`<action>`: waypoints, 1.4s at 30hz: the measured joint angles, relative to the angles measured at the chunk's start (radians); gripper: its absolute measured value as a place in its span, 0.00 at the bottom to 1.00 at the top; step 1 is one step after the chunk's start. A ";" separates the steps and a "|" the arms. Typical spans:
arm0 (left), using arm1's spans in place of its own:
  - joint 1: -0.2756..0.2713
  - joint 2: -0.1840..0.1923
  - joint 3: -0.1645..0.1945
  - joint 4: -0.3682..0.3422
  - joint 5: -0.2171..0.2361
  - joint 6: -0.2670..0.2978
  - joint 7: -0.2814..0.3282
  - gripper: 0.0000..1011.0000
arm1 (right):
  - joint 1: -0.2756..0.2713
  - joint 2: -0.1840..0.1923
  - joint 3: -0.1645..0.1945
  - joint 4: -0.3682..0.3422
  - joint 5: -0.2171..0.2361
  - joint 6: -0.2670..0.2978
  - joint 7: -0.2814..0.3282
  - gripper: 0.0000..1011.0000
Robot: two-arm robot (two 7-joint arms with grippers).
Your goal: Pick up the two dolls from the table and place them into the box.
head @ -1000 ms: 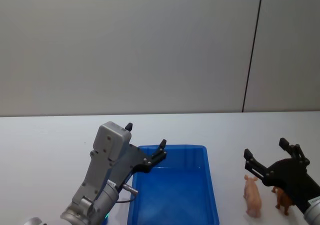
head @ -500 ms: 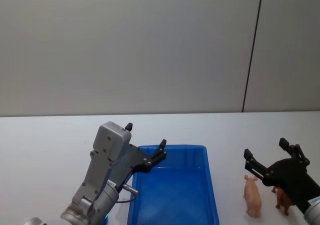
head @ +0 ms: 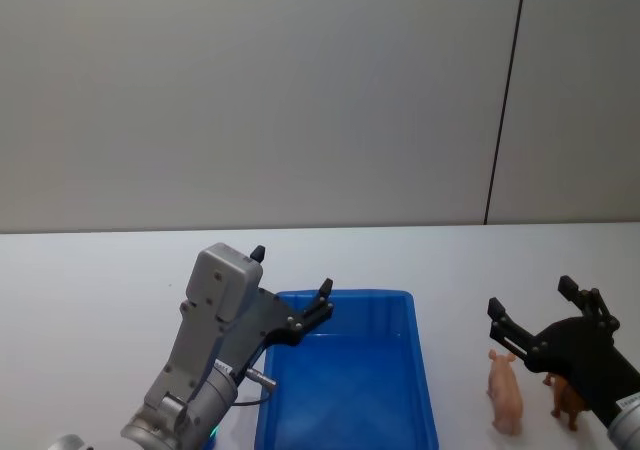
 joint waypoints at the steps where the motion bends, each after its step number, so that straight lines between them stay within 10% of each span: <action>1: 0.000 0.000 0.000 0.000 0.000 0.000 0.000 0.99 | 0.000 0.000 0.000 0.000 0.000 0.000 0.000 0.99; 42: 0.000 0.000 0.000 0.000 0.000 0.000 0.000 0.99 | -0.030 0.036 0.051 0.025 0.032 0.166 -0.091 0.99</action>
